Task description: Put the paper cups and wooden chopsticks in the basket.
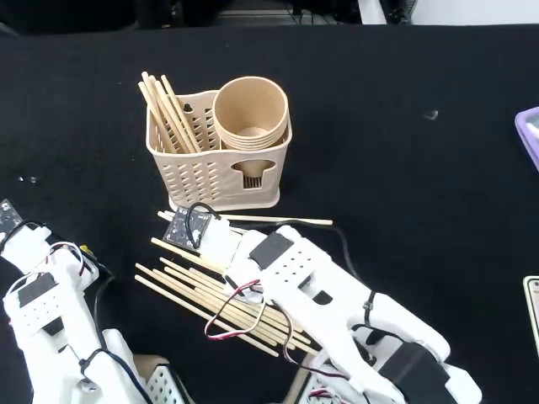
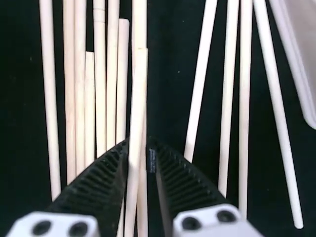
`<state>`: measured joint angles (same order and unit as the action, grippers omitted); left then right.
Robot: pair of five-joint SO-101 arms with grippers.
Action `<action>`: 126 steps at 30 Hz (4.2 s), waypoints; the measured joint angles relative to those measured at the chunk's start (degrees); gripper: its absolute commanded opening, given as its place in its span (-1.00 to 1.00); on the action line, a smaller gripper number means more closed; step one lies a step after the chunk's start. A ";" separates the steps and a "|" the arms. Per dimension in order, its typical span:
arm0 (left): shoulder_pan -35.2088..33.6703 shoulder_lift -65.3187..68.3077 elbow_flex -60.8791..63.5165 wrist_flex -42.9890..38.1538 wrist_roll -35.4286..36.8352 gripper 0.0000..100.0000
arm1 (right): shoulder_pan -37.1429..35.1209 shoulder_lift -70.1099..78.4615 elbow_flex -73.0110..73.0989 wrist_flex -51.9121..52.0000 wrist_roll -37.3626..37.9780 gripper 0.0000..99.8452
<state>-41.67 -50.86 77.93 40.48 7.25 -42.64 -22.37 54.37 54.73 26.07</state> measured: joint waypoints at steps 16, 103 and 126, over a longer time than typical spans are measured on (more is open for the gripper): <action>0.00 0.00 0.00 0.00 0.00 -0.59 | -3.25 0.00 6.24 -8.70 -3.69 -0.85; 0.00 0.00 0.00 0.00 0.00 -0.59 | -2.73 -5.19 11.34 -8.44 -4.57 -0.75; 0.00 0.00 0.00 0.00 0.00 -0.59 | -6.95 -4.92 2.81 -1.67 -12.13 -0.75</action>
<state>-41.67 -50.86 77.93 40.48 7.25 -49.58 -27.30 57.19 53.05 13.93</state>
